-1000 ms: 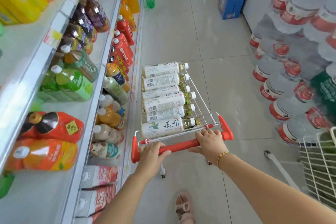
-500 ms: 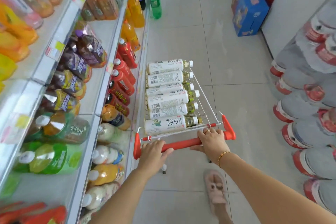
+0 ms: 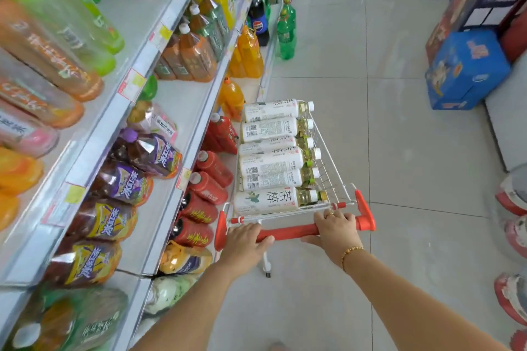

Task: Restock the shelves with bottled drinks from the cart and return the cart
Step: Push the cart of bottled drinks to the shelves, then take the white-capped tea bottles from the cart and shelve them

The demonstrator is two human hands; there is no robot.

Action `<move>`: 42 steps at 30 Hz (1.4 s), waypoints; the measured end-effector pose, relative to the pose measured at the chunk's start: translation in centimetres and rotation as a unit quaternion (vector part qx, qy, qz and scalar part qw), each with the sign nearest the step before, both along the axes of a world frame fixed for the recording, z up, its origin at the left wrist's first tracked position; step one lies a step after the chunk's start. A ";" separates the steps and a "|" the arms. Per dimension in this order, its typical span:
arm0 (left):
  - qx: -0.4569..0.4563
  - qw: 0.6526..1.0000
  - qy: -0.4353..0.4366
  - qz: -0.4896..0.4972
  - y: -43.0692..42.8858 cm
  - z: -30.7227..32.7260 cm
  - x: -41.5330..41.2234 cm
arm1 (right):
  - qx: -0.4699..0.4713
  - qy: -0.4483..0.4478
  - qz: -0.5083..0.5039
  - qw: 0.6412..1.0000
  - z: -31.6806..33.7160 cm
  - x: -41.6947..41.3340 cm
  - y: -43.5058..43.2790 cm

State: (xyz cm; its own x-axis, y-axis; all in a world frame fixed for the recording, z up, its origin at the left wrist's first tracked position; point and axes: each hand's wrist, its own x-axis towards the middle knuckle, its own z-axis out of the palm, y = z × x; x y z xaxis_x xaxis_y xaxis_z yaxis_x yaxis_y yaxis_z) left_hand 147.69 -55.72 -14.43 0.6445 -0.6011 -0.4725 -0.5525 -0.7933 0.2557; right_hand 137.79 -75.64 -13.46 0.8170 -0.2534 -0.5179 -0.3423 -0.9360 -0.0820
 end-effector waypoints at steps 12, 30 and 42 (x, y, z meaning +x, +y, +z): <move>-0.036 0.999 -0.022 -0.012 -5.8 -0.1 17.6 | -0.014 -0.013 -0.027 0.999 0.1 15.9 -4.7; 0.027 0.998 0.005 0.051 -15.6 0.3 33.8 | 0.040 0.002 -0.025 0.999 0.1 31.5 -13.2; -0.077 0.988 -0.009 0.130 -30.0 4.8 45.7 | 0.364 -0.074 -0.319 0.872 -1.3 39.3 -24.7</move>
